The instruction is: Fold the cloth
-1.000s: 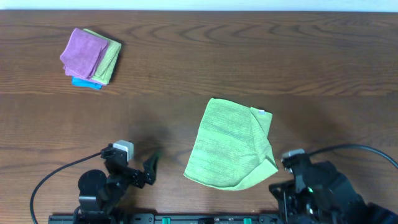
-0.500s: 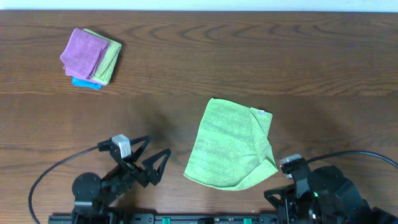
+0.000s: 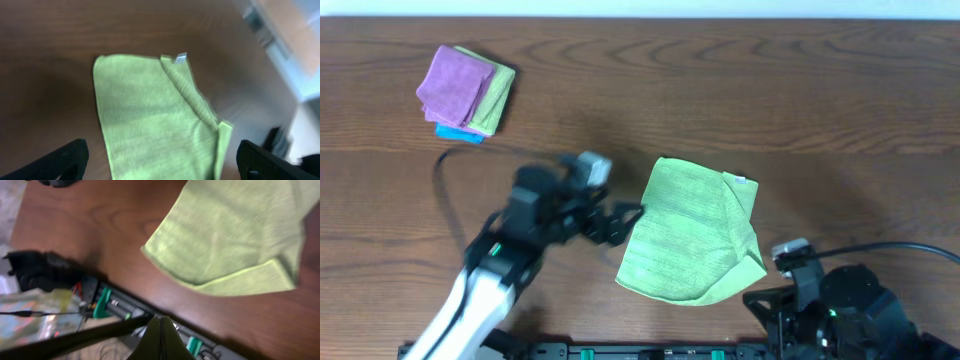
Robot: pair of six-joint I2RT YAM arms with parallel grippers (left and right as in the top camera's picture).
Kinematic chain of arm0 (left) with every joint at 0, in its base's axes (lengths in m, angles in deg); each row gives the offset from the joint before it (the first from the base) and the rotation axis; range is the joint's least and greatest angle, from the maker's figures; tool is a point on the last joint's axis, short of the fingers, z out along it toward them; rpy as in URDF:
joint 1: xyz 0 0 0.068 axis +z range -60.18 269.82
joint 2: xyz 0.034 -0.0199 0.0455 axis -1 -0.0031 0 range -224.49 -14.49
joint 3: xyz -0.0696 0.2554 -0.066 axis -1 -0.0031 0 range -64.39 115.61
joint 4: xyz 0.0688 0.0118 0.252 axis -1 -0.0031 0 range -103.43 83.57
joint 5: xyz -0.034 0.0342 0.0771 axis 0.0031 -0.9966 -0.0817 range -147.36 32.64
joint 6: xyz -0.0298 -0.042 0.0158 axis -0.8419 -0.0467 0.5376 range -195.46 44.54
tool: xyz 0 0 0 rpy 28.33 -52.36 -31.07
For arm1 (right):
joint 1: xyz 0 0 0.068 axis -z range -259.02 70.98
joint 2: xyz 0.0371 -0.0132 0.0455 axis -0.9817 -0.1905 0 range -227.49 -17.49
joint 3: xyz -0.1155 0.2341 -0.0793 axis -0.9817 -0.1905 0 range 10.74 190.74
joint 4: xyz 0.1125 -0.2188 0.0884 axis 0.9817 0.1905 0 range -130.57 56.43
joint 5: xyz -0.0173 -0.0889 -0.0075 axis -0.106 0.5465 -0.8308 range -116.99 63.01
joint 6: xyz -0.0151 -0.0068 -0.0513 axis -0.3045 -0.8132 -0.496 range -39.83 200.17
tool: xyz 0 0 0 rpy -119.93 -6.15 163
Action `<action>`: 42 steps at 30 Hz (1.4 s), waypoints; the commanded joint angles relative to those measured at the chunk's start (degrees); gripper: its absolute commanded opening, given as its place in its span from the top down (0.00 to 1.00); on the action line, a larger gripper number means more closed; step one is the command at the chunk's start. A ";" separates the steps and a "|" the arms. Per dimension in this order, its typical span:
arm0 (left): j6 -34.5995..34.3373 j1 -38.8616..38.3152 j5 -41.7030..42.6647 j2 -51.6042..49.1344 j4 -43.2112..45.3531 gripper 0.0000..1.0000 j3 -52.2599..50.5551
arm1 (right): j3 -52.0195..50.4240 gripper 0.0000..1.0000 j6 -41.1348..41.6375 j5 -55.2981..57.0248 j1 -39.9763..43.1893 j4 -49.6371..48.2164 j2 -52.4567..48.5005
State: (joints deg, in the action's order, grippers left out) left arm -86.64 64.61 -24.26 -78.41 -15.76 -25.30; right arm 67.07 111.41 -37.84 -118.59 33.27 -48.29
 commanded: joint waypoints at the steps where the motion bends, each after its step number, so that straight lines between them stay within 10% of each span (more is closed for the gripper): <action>1: 10.19 -6.10 -13.25 -10.21 -5.11 0.04 10.27 | 4.94 0.98 0.42 6.86 -0.48 1.07 0.33; 14: 15.54 -18.97 -25.18 -35.10 -11.45 0.04 25.68 | 17.64 0.99 -0.66 15.17 -0.48 10.75 0.33; 42: 17.40 -22.40 -25.53 -45.18 -5.40 0.05 25.68 | 17.59 0.98 -0.39 15.34 -0.48 12.79 0.33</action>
State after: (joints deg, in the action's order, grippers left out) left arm -70.47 42.14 -50.05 -122.12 -21.31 -0.82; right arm 83.99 111.33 -23.28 -118.64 45.77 -48.10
